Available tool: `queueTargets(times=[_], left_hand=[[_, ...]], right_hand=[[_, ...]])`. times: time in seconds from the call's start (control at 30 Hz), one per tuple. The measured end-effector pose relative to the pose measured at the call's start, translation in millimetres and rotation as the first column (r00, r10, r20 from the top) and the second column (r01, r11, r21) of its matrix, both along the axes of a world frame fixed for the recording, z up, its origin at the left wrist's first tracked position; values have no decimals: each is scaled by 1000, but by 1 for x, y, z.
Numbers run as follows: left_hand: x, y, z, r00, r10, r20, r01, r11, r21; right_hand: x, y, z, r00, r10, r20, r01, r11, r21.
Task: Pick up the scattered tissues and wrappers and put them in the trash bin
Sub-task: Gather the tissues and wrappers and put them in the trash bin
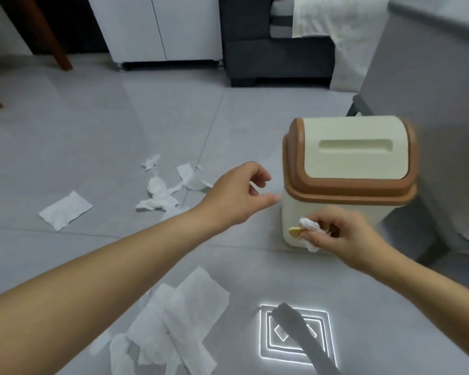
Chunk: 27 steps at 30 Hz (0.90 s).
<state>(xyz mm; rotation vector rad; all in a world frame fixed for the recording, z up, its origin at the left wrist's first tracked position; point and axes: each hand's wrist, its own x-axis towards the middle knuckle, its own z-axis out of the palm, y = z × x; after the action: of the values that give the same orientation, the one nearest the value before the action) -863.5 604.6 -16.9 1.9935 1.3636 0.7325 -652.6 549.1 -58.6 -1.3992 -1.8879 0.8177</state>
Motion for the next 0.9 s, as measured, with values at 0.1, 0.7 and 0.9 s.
queueTargets(times=[0.1, 0.7, 0.9], left_hand=[[44, 38, 14, 997, 18, -72, -7, 989, 150], [105, 103, 2, 863, 115, -492, 61, 943, 327], [104, 102, 4, 856, 136, -499, 38, 945, 323]], right_hand=[[24, 9, 8, 991, -93, -98, 98, 994, 47], [80, 71, 21, 943, -328, -52, 332, 924, 190], [81, 96, 25, 919, -236, 316, 197, 969, 149]])
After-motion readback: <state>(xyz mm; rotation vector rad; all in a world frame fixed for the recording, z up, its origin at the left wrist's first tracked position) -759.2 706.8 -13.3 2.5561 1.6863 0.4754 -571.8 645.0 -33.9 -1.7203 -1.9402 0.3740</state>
